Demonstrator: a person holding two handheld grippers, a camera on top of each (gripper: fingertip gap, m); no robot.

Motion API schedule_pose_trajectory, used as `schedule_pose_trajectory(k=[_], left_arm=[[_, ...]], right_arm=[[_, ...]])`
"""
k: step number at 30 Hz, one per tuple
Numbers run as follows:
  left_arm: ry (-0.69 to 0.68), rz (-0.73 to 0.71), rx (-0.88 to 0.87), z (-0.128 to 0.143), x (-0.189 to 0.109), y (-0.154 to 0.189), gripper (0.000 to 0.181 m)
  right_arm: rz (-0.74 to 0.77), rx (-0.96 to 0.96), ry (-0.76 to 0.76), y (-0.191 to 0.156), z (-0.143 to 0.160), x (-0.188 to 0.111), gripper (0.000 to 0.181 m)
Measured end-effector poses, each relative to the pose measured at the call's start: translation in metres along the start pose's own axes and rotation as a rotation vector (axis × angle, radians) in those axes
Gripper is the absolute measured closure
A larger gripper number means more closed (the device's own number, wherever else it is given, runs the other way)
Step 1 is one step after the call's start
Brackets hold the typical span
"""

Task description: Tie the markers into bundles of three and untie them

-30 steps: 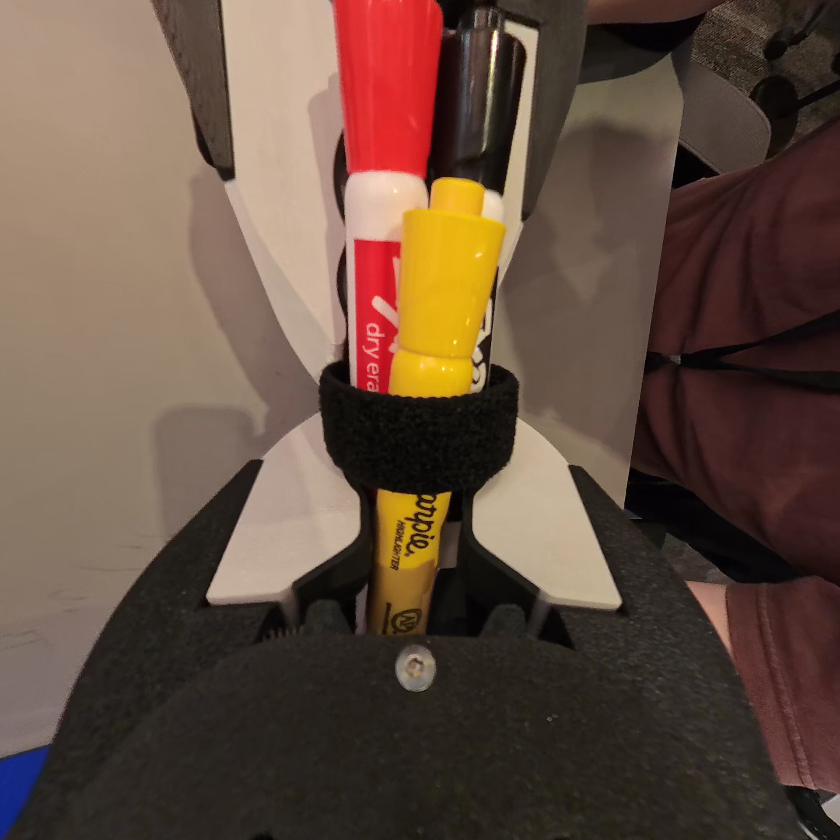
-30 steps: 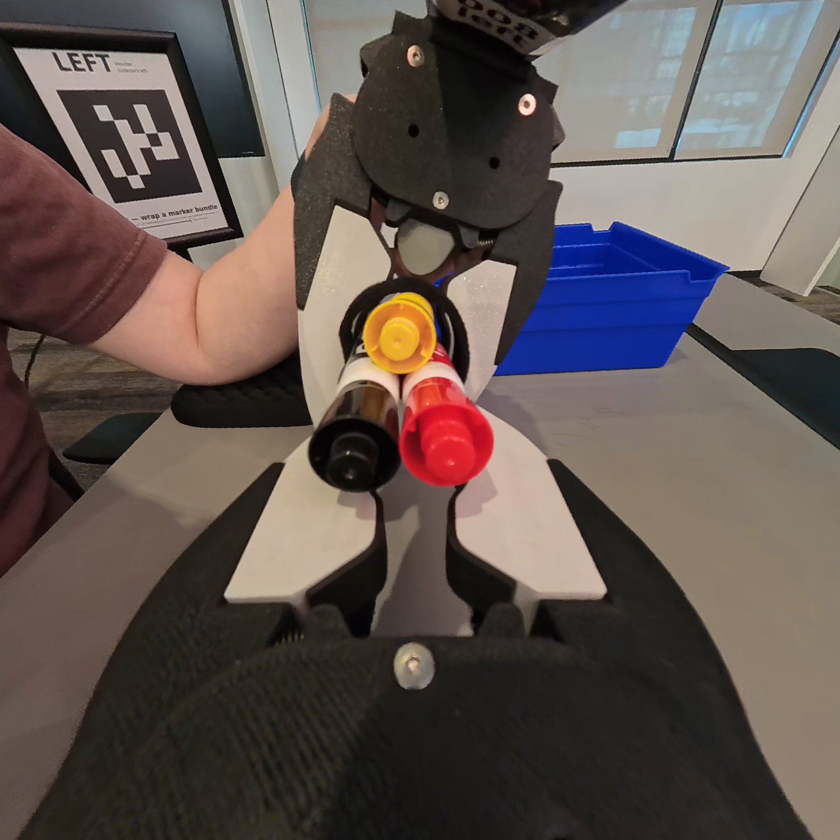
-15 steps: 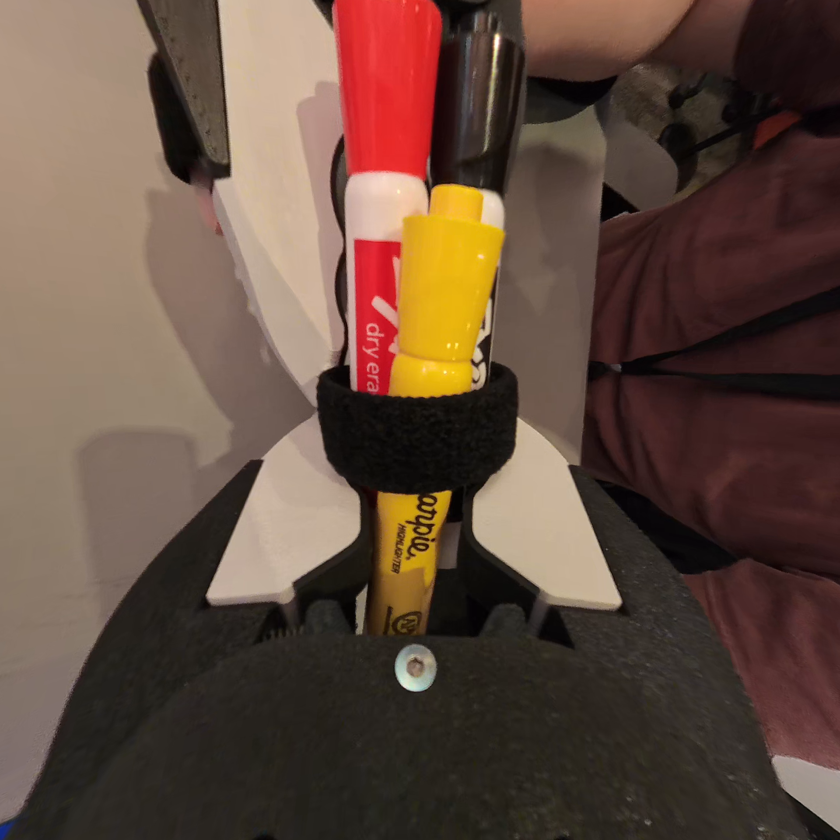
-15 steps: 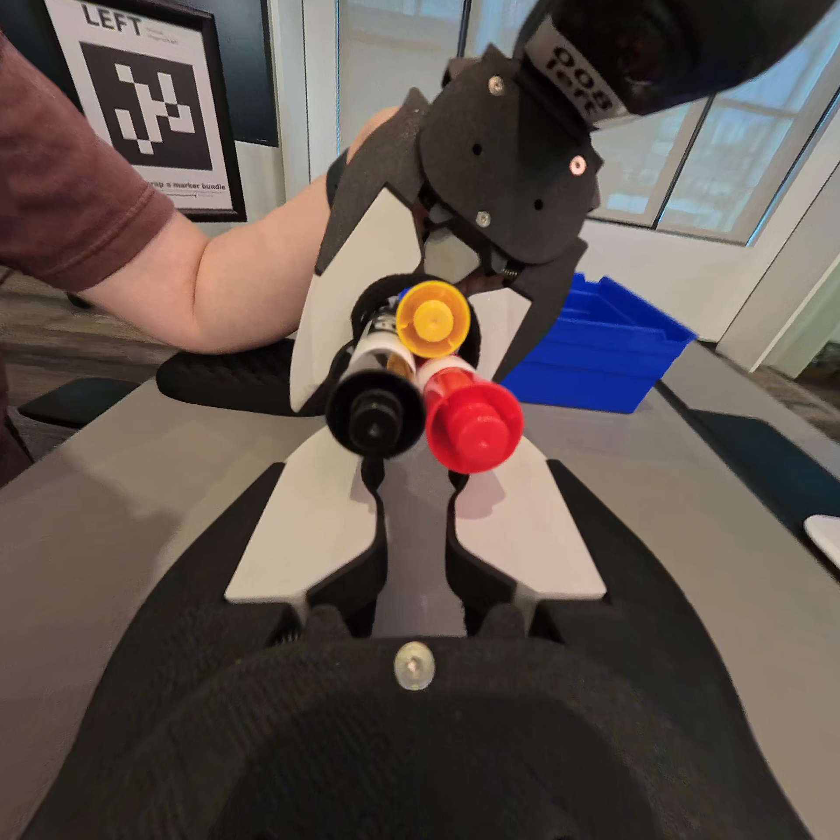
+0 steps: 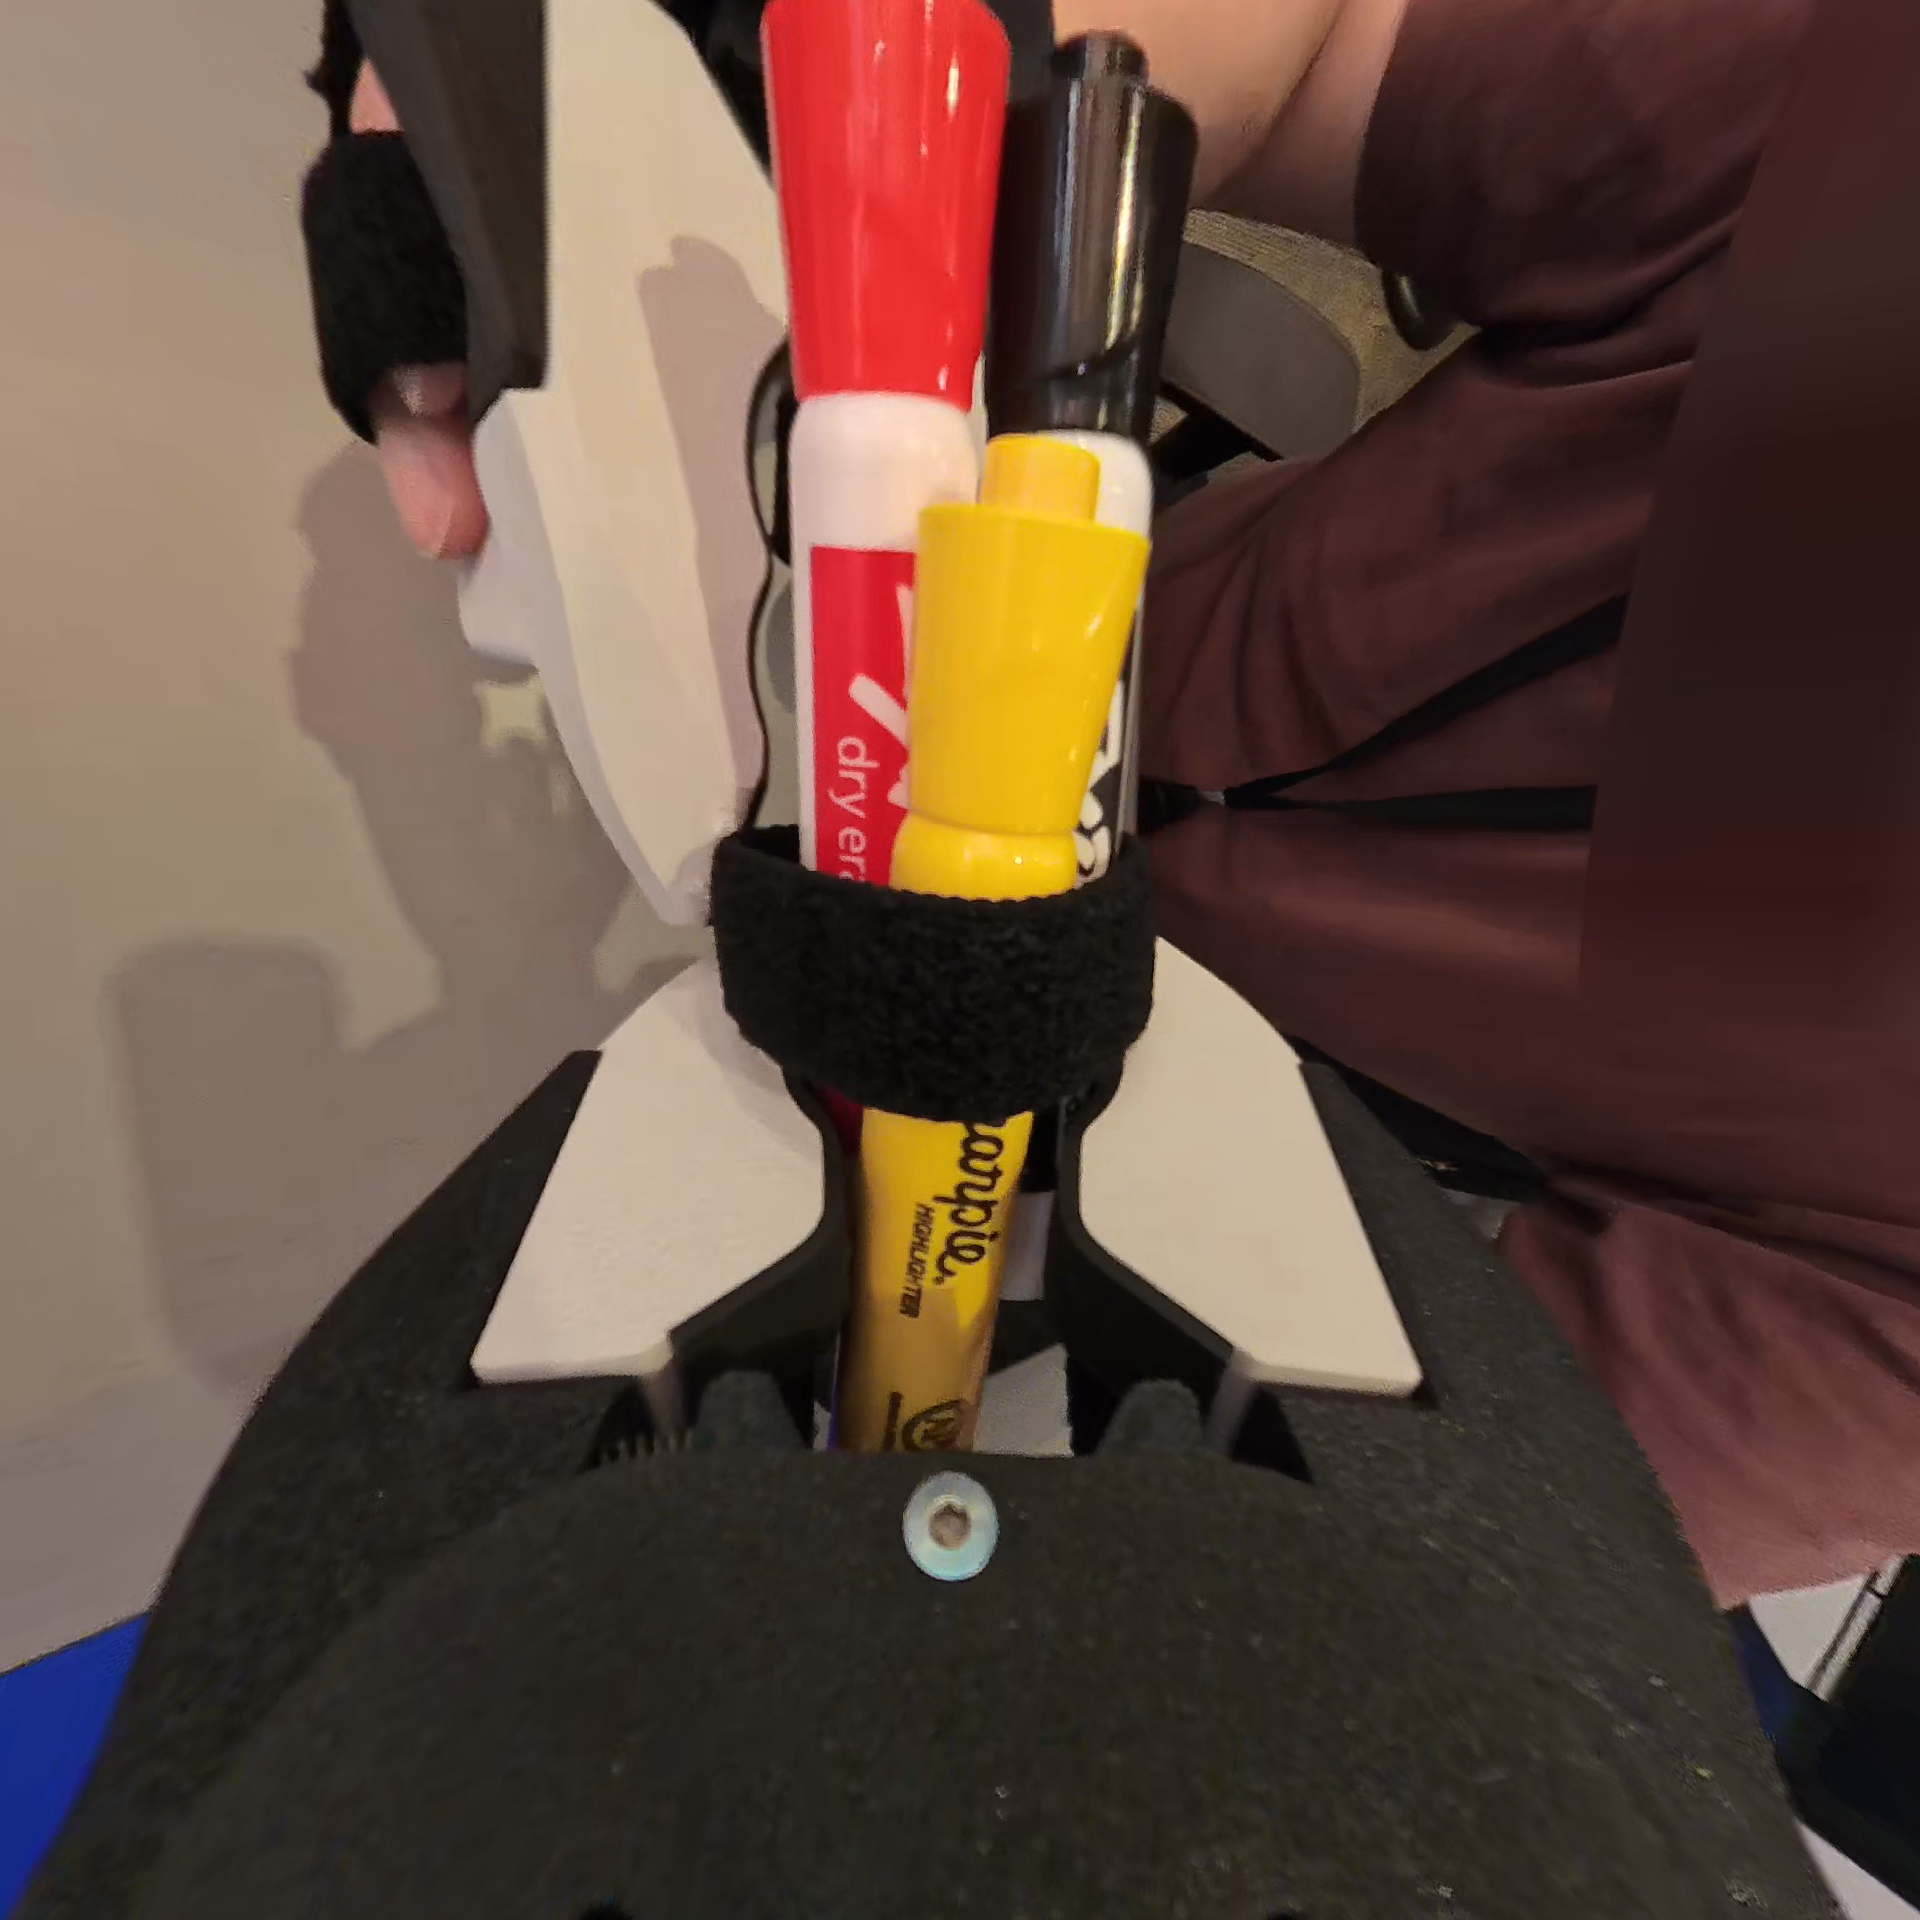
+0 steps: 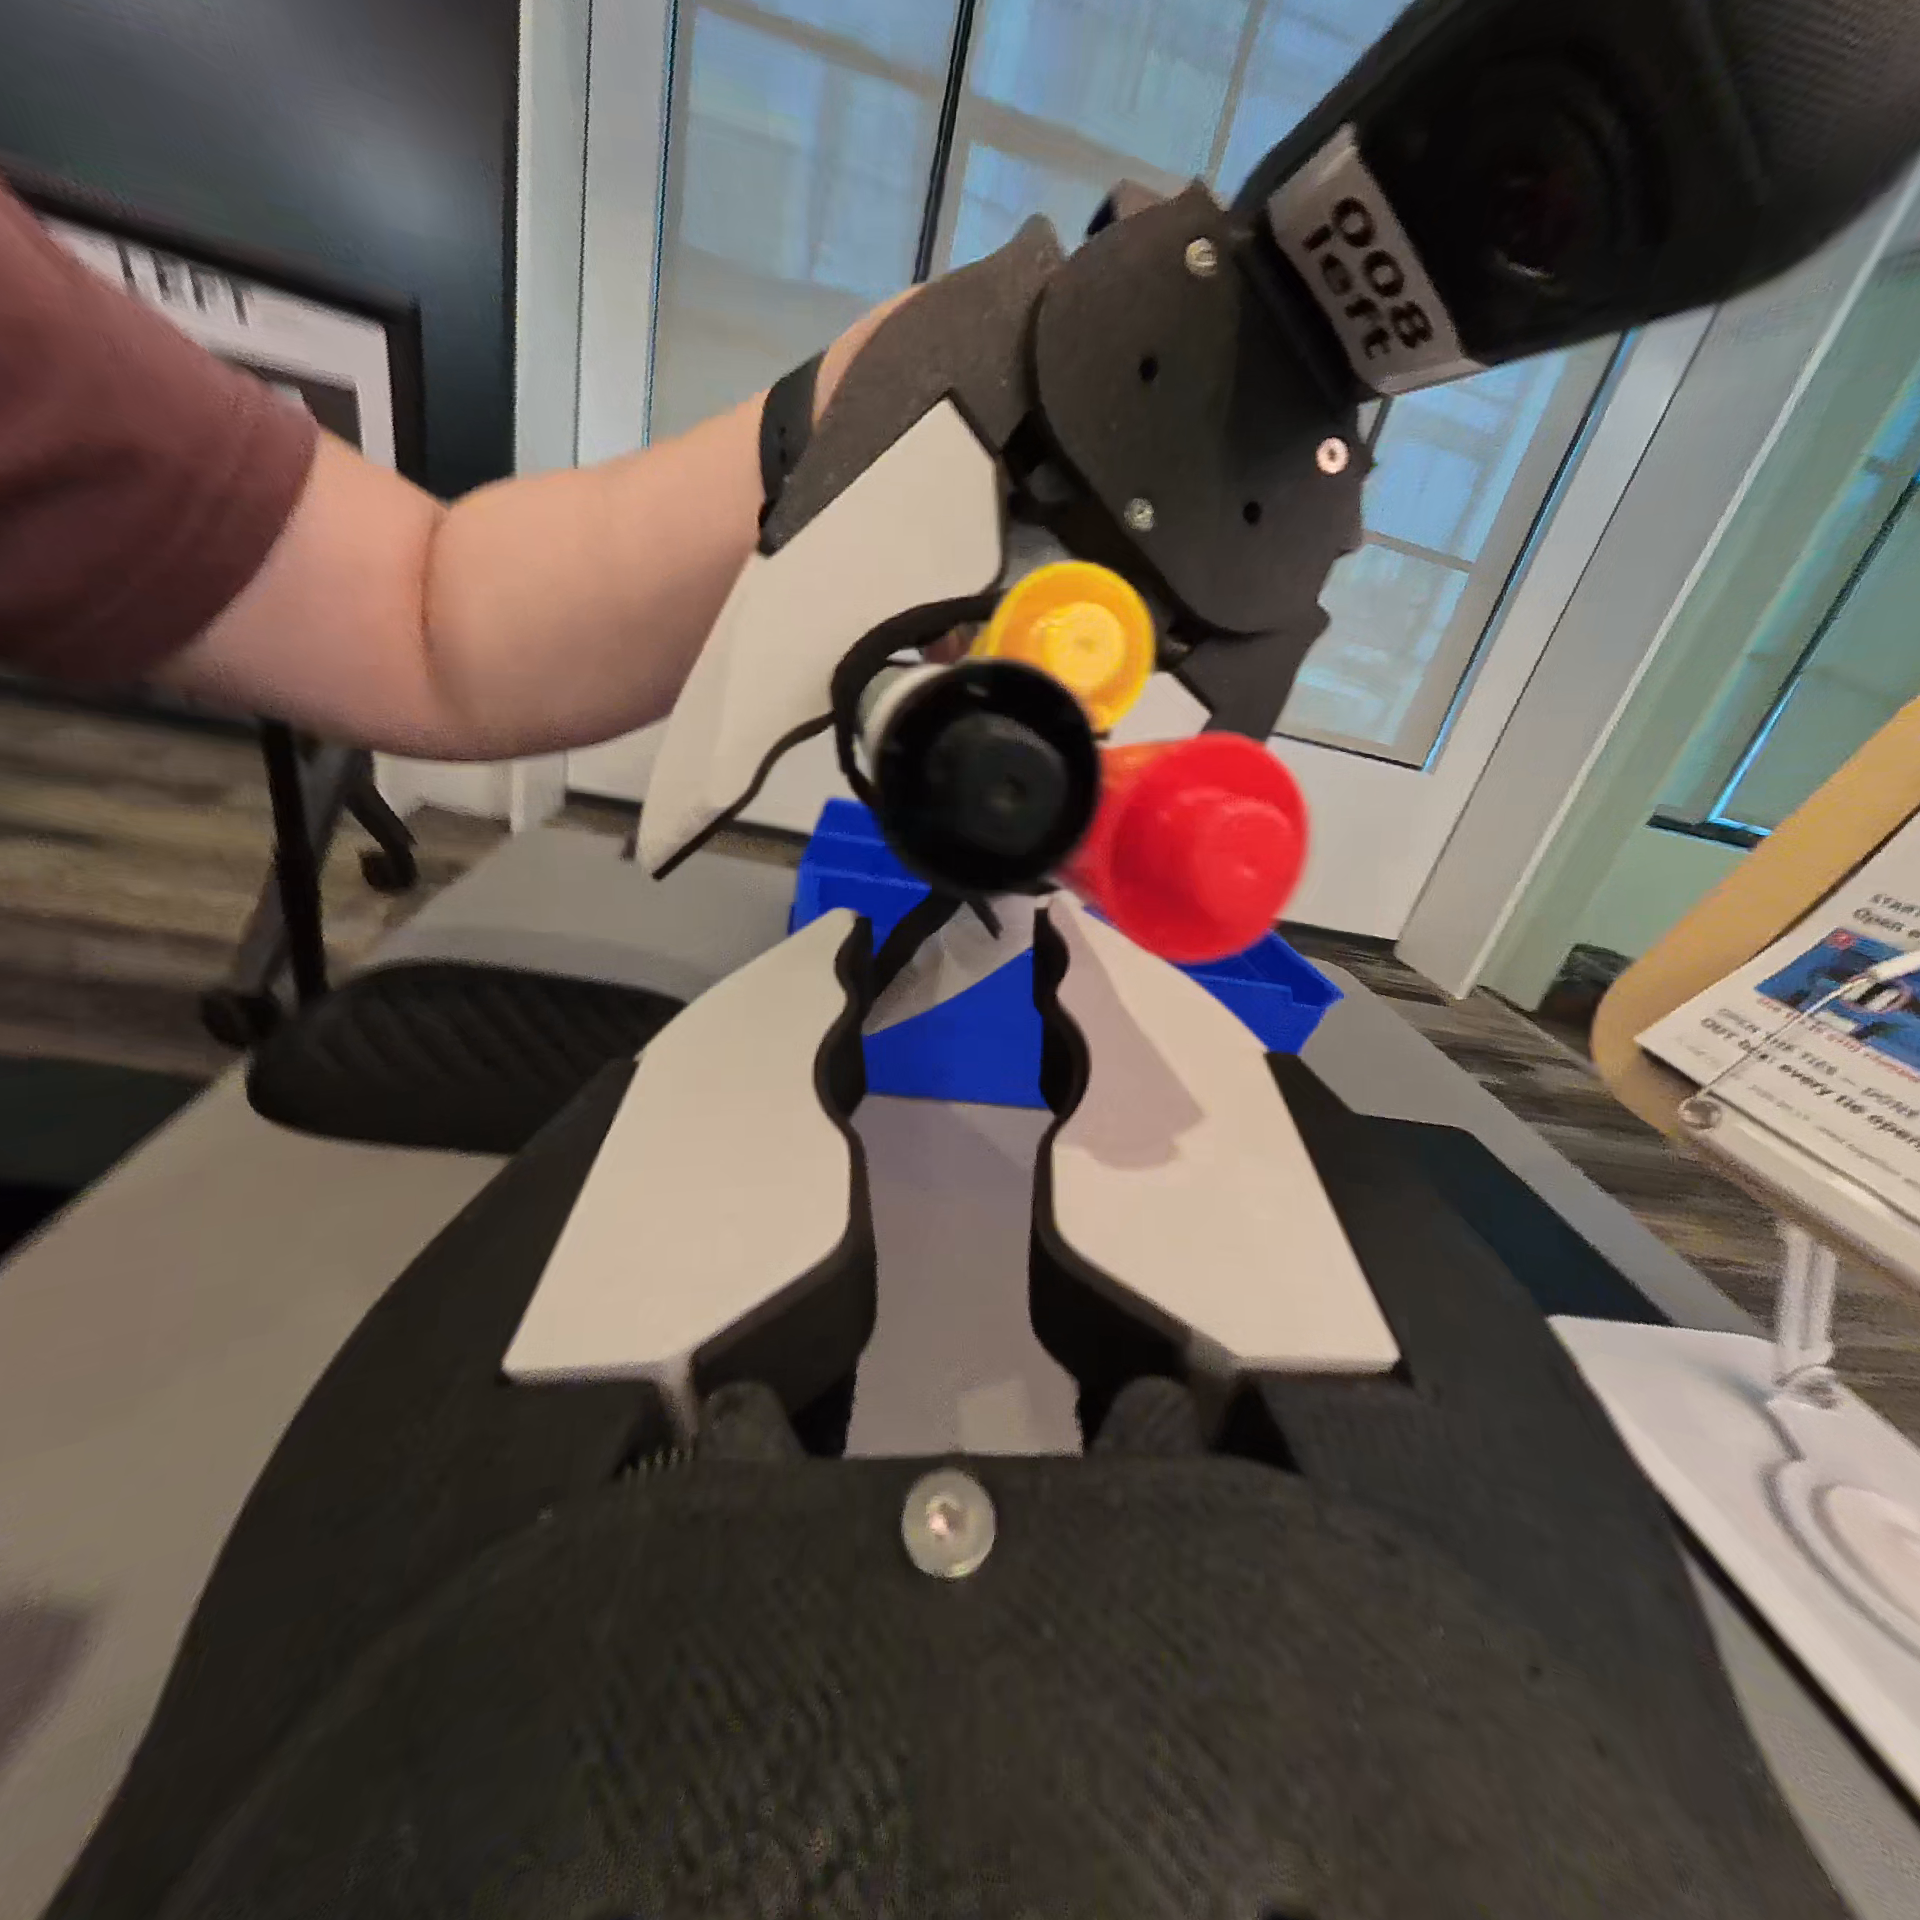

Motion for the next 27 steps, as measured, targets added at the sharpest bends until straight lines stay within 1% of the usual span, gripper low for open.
schedule_pose_trajectory(k=[1,2,4,5,6,8,10,11,14,16,17,19,21,25,27], left_arm=[[-0.007,0.005,-0.001,-0.001,-0.003,0.003,0.138],[-0.013,0.001,-0.006,-0.003,-0.006,0.006,0.138],[-0.021,0.045,0.008,-0.005,-0.009,0.016,0.138],[-0.026,0.032,0.014,-0.006,-0.009,0.017,0.138],[-0.022,0.037,0.009,-0.007,-0.011,0.019,0.138],[-0.001,0.092,0.005,-0.011,-0.015,0.025,0.138],[-0.008,0.099,0.01,-0.009,-0.017,0.026,0.138],[-0.02,0.106,0.006,-0.008,-0.018,0.027,0.138],[-0.047,0.13,-0.005,-0.006,-0.018,0.03,0.138],[-0.082,0.144,-0.001,-0.004,-0.014,0.033,0.138],[-0.096,0.167,0.004,-0.004,-0.012,0.035,0.138],[-0.125,0.204,0.014,-0.003,-0.008,0.041,0.138],[-0.15,0.215,0.025,-0.003,-0.006,0.044,0.138],[-0.188,0.216,0.047,-0.002,-0.007,0.054,0.138],[-0.204,0.214,0.063,-0.002,-0.009,0.059,0.138]], right_arm=[[0.01,0.044,0.021,0.003,-0.004,-0.001,0.152],[0.021,0.08,0.036,0.006,-0.007,-0.003,0.149],[0.091,0.136,0.009,0.015,-0.005,-0.004,0.114],[0.088,0.151,0.023,0.015,-0.005,-0.007,0.123],[0.06,0.14,0.052,0.013,-0.009,-0.01,0.143],[0.076,0.044,0.062,0.011,-0.014,-0.014,0.144],[0.099,-0.05,0.025,0.013,-0.015,-0.017,0.126],[0.1,-0.098,0.032,0.013,-0.018,-0.019,0.119],[0.111,-0.243,0.097,0.014,-0.03,-0.028,0.118],[0.088,-0.33,0.117,0.015,-0.035,-0.03,0.118],[0.067,-0.383,0.135,0.015,-0.039,-0.03,0.113],[0.038,-0.492,0.128,0.014,-0.045,-0.028,0.111],[0.026,-0.576,0.119,0.013,-0.052,-0.024,0.105],[0.03,-0.772,0.138,0.006,-0.069,-0.019,0.104],[0.033,-0.847,0.175,0.0,-0.078,-0.017,0.106]])
Point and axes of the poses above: each gripper's, where its closed fingertips meet, x out along the fingers, z out of its underside, y = z × x across the jaws, the point moved 5 cm from there along -x, back along the fingers, and after that the axes turned 15 degrees about -x, right-handed, at the moved point
